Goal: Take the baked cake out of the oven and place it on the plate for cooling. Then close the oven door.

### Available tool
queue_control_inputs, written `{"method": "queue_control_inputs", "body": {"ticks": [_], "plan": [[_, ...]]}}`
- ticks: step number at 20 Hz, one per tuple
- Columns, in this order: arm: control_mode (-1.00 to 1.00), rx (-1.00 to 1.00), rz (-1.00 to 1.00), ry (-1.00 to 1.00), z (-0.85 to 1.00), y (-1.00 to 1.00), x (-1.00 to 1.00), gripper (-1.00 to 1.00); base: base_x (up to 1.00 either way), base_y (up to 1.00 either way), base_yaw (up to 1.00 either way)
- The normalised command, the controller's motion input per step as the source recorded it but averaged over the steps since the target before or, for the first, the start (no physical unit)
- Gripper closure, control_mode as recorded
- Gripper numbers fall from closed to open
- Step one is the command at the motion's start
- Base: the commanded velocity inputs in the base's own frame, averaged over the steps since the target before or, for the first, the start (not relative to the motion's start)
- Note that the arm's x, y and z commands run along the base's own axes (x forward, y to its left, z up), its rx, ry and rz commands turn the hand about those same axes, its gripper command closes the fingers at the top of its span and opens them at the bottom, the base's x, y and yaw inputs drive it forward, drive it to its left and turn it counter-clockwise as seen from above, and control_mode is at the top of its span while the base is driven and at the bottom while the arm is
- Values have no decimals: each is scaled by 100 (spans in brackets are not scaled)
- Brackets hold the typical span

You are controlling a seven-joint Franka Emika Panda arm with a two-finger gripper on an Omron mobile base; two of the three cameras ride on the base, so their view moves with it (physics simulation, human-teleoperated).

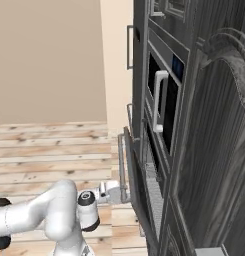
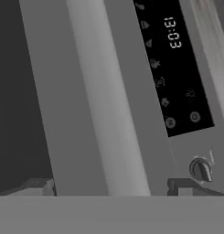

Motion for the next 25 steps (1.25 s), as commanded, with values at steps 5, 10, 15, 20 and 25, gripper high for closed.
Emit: {"method": "queue_control_inputs", "body": {"ticks": [5, 10, 15, 20, 25], "plan": [[-100, -4, -4, -3, 0, -98, 100, -100, 0, 0, 0], [-100, -3, -4, -3, 0, -86, 93, -100, 0, 0, 0], [-100, -1, -1, -1, -3, -71, 61, -100, 0, 0, 0], [-100, 0, 0, -2, -8, -36, 13, -100, 0, 0, 0], [-100, 0, 0, -15, -2, -6, 0, -100, 0, 0, 0]]}}
